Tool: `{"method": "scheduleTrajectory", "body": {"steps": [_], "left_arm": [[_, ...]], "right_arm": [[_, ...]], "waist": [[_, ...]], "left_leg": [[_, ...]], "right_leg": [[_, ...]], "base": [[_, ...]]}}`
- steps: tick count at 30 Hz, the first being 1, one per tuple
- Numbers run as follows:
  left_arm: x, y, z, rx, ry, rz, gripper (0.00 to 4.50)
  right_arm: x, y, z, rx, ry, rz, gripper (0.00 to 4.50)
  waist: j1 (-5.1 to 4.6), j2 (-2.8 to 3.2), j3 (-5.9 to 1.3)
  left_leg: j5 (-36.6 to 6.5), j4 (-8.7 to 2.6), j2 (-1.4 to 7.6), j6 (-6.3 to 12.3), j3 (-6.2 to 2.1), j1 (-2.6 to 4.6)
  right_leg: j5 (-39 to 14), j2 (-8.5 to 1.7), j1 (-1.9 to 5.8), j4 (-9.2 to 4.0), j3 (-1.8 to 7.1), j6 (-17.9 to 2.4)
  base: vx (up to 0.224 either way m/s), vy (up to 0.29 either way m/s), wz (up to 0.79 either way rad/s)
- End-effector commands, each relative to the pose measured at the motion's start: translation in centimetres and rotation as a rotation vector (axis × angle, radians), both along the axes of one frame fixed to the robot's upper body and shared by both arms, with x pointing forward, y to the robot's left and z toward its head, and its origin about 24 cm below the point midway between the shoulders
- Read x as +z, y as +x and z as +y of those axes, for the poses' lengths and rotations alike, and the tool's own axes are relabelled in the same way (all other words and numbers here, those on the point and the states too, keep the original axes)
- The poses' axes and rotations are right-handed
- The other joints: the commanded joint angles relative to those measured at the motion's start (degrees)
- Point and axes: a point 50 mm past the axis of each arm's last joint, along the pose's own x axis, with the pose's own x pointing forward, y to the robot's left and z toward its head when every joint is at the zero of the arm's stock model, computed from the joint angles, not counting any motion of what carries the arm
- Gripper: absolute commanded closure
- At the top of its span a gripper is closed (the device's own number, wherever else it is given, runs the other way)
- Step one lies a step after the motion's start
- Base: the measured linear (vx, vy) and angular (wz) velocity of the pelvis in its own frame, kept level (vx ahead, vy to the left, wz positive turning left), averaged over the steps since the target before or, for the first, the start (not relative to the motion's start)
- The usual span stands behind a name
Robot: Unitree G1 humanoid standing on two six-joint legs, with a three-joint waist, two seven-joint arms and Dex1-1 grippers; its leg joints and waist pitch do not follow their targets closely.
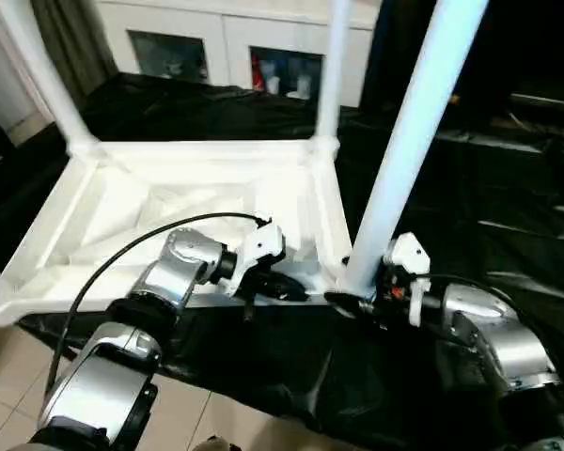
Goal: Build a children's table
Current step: Rotate leg to tighten
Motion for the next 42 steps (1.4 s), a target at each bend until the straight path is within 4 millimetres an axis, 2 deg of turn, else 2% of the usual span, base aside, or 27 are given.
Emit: {"method": "scheduleTrajectory", "body": {"steps": [1,4,7,9,10,15,16,18,19,21,23,25,27,30,31,33,34,36,37,39,42], "left_arm": [[-1.1,-0.9,-0.1,-0.048,0.025,0.065,4.5],[-1.2,-1.1,0.1,-0.047,0.025,0.071,4.5],[-1.2,-1.2,0.3,-0.037,0.023,0.064,4.5],[-1.3,-1.2,0.4,-0.035,0.025,0.064,4.5],[-1.3,-1.2,0.5,-0.034,0.027,0.063,4.5],[-1.3,-0.8,0.5,0.027,0.025,0.041,4.5],[-1.3,-0.7,0.5,0.042,0.027,0.035,4.5],[-1.3,-0.4,0.3,0.075,0.025,0.022,4.5],[-1.3,0.1,-0.2,0.142,0.016,-0.008,4.5],[-1.3,0.4,-0.7,0.185,0.011,-0.028,4.5],[-1.2,0.7,-1.4,0.224,0.005,-0.045,4.5],[-1.2,0.8,-3.6,0.276,-0.009,-0.078,4.5],[-1.3,0.7,-4.6,0.283,-0.02,-0.081,4.5],[-1.2,0.0,-6.8,0.247,-0.064,-0.059,4.5],[-1.2,-0.4,-7.6,0.224,-0.079,-0.052,4.5],[-1.2,-0.5,-7.7,0.216,-0.08,-0.05,4.5],[-1.3,-0.6,-7.6,0.211,-0.079,-0.051,4.5],[-1.4,-0.5,-7.2,0.213,-0.071,-0.055,4.5],[-1.5,-0.5,-6.9,0.21,-0.065,-0.058,4.5],[-1.6,-0.4,-6.1,0.211,-0.051,-0.064,4.5],[-1.7,-0.5,-4.7,0.175,-0.045,-0.052,4.5]], "right_arm": [[0.7,-0.4,0.5,0.091,0.049,0.018,0.82],[0.6,-0.4,0.4,0.092,0.05,0.026,1.02],[0.3,-0.5,0.7,0.108,0.041,0.032,1.38],[0.2,-0.6,0.9,0.115,0.034,0.031,1.43],[0.2,-0.6,0.9,0.118,0.034,0.032,1.63],[-0.4,-0.7,1.3,0.068,0.04,0.035,1.78],[-0.5,-0.7,1.4,0.049,0.038,0.035,1.8],[-0.9,-0.5,1.6,-0.007,0.032,0.032,1.8],[-1.6,-0.1,2.0,-0.112,0.021,0.034,1.81],[-2.2,0.2,2.3,-0.189,0.007,0.038,1.81],[-2.7,0.5,2.7,-0.277,0.008,0.052,1.83],[-3.6,1.3,3.8,-0.476,0.011,0.08,1.84],[-3.8,1.6,4.2,-0.544,0.012,0.092,1.84],[-3.9,1.7,5.7,-0.548,0.007,0.082,1.85],[-3.7,1.7,6.4,-0.531,-0.012,0.054,1.85],[-3.6,1.7,6.5,-0.523,-0.016,0.044,1.85],[-3.4,1.7,6.3,-0.508,-0.021,0.021,1.85],[-3.2,1.7,6.1,-0.503,-0.005,0.018,1.85],[-3.1,1.7,6.0,-0.497,0.007,0.022,1.29],[-2.9,1.7,5.5,-0.489,0.024,0.032,1.15],[-2.4,1.2,5.1,-0.372,-0.001,0.007,0.79]], "waist": [[0.16,-0.98,-3.01],[0.23,-1.36,-2.92],[0.16,-1.34,-2.84],[0.13,-1.5,-2.83],[0.12,-1.46,-2.83],[0.05,-1.71,-2.76],[0.01,-1.61,-2.72],[-0.26,-1.6,-2.52],[-0.62,-1.53,-2.28],[-0.86,-1.68,-2.05],[-1.04,-1.62,-1.9],[-1.41,-1.45,-1.89],[-1.96,-1.64,-1.86],[-2.25,-1.7,-1.84],[-2.2,-1.61,-1.76],[-2.21,-1.6,-1.89],[-2.18,-1.54,-2.04],[-2.15,-1.54,-2.09],[-2.17,-1.62,-2.08],[-2.16,-1.61,-2.13],[-2.07,-1.37,-2.3]], "left_leg": [[-7.59,-3.41,3.31,6.73,-0.92,0.81],[-7.6,-3.44,3.27,6.19,-0.93,0.67],[-8.02,-3.43,3.19,5.62,-0.93,0.67],[-8.23,-3.44,3.11,5.19,-0.93,0.68],[-8.21,-3.45,3.12,5.12,-0.93,0.71],[-8.21,-3.44,3.04,5.06,-0.94,0.58],[-8.41,-3.5,3.07,4.87,-0.98,0.6],[-10.15,-3.74,3.08,3.95,-1.04,0.71],[-12.95,-4.08,3.05,2.42,-1.15,0.98],[-15.18,-4.31,2.97,1.17,-1.28,1.12],[-18.12,-4.6,2.97,-0.23,-1.6,1.42],[-19.23,-5.0,3.03,-1.31,-1.91,1.2],[-20.95,-5.27,2.94,-2.42,-2.2,1.23],[-22.47,-5.22,2.77,-1.78,-2.19,1.42],[-22.66,-5.18,2.64,-1.06,-2.11,1.48],[-22.27,-5.18,2.61,-0.8,-2.11,1.45],[-20.58,-5.3,2.67,-0.33,-2.06,1.24],[-19.7,-5.27,2.72,-0.02,-1.96,1.25],[-19.24,-5.23,2.69,0.36,-1.85,1.23],[-18.64,-5.18,2.69,0.77,-1.81,1.17],[-16.66,-4.98,2.75,1.47,-1.66,1.12]], "right_leg": [[0.82,-3.23,2.5,-2.79,1.94,-17.49],[-1.25,-3.42,2.43,-2.89,1.97,-16.86],[-3.11,-3.39,2.32,-3.07,2.02,-16.22],[-4.37,-3.34,2.3,-3.17,2.02,-15.74],[-4.47,-3.34,2.28,-3.17,2.03,-15.67],[-5.3,-3.37,2.25,-3.25,2.04,-15.17],[-5.81,-3.39,2.16,-3.28,2.05,-15.05],[-8.43,-3.37,1.97,-3.64,2.09,-14.61],[-12.82,-3.44,1.67,-4.19,2.18,-13.67],[-16.65,-3.46,1.5,-4.6,2.22,-12.83],[-23.0,-3.61,1.22,-5.33,2.38,-10.53],[-23.79,-3.59,1.18,-5.33,2.34,-9.78],[-24.98,-3.56,1.16,-5.45,2.1,-9.04],[-25.31,-3.53,0.88,-5.87,2.38,-8.31],[-25.82,-3.58,0.77,-6.2,2.51,-8.03],[-25.53,-3.57,0.85,-6.2,2.53,-7.9],[-23.17,-3.54,1.17,-6.06,2.52,-8.1],[-21.3,-3.46,1.18,-5.94,2.52,-8.58],[-20.18,-3.4,1.23,-5.87,2.52,-9.07],[-19.41,-3.35,1.35,-5.77,2.51,-9.4],[-16.07,-3.34,1.65,-5.45,2.58,-10.25]], "base": [[0.0,0.0,0.0],[0.0,0.0,0.0],[0.0,0.0,0.0],[0.0,0.0,0.0],[0.0,0.0,0.0],[0.0,0.0,0.0],[0.0,0.0,0.0],[0.0,0.0,0.0],[0.0,0.0,0.0],[0.0,0.0,0.0],[0.0,0.0,0.0],[0.0,0.0,0.0],[0.0,0.0,0.0],[0.0,0.0,0.0],[0.0,0.0,0.0],[0.0,0.0,0.0],[0.0,0.0,0.0],[0.0,0.0,0.0],[0.0,0.0,0.0],[0.0,0.0,0.0],[0.0,0.0,0.0]]}}
